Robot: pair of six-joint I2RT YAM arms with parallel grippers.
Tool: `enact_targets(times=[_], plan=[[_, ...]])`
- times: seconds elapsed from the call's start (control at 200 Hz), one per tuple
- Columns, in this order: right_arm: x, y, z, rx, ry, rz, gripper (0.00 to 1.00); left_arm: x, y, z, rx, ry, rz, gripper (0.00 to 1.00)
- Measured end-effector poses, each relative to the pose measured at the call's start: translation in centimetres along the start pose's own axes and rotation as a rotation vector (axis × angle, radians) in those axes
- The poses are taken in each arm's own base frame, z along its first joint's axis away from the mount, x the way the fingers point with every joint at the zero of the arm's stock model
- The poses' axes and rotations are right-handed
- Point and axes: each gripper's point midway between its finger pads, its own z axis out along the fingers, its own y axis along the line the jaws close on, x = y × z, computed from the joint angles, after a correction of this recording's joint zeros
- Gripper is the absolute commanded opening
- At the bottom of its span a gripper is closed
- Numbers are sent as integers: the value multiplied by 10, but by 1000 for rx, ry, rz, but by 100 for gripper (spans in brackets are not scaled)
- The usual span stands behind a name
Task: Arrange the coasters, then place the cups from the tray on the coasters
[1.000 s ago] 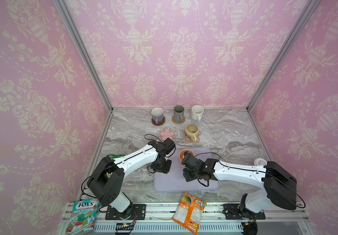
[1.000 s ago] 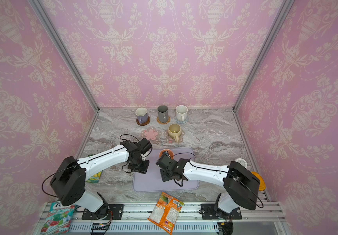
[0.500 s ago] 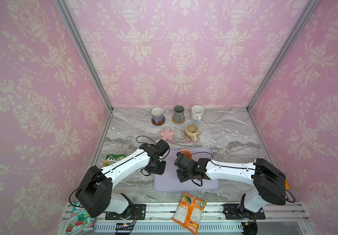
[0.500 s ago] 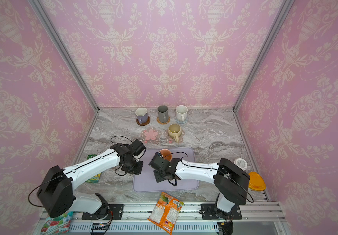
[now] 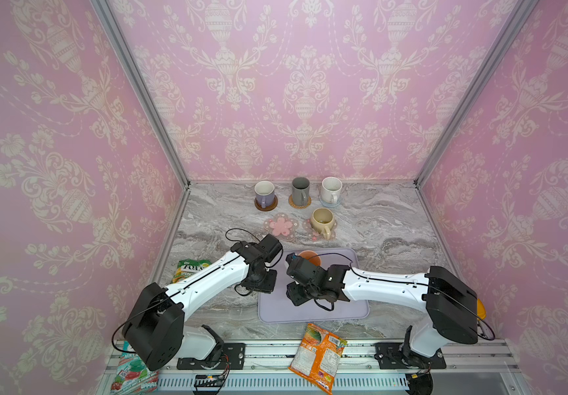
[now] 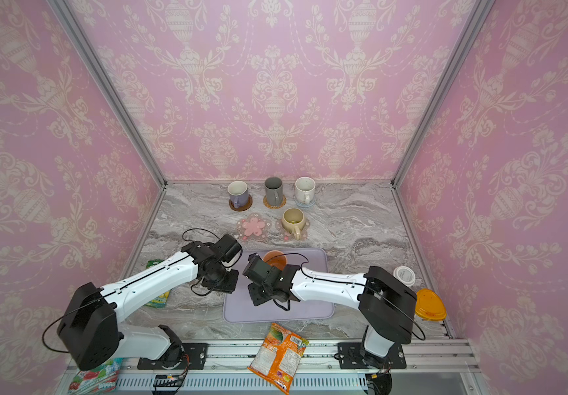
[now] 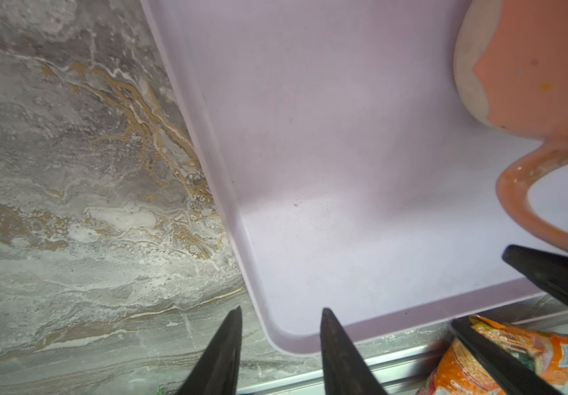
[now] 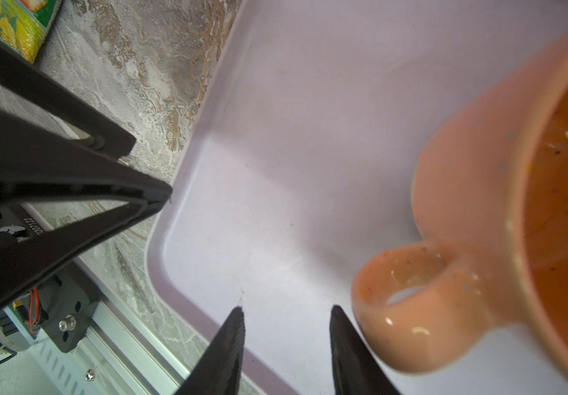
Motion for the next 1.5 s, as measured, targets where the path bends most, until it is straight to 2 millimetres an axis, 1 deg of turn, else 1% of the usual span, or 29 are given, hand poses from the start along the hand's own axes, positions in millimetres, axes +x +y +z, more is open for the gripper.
enact_targets(times=[0.12,0.215,0.325,0.49,0.555,0.706,0.871,0.976,1.076,1.191,1.291,1.381,1.496], plan=[[0,0,-1,2,-2,-22,43,0,0,-1,2,-5,0,40],[-3,-2,-11,6,-22,-33,44,-1,0,-1,4,-7,0,40],[-7,-6,-31,14,-64,-43,44,-2,-1,-2,5,-10,0,40],[-8,-24,-68,51,-134,-41,46,-9,-5,-8,17,-33,2,40],[-8,-37,-82,77,-161,-30,46,-13,-8,-11,22,-43,3,40],[-6,-79,-112,162,-224,26,48,-24,-20,-13,32,-60,24,40],[6,-129,-149,262,-321,109,55,-36,-43,-16,76,-110,58,40],[15,-152,-171,298,-381,158,59,-43,-60,-23,109,-150,81,40],[22,-170,-186,331,-422,202,60,-50,-73,-29,135,-182,99,40],[28,-186,-195,373,-429,230,61,-52,-83,-26,146,-189,112,40],[31,-194,-195,398,-413,238,62,-49,-90,-18,146,-170,125,41],[33,-199,-189,412,-379,242,61,-45,-96,-10,141,-150,138,41],[35,-205,-178,424,-321,243,60,-47,-107,-10,152,-151,147,41]])
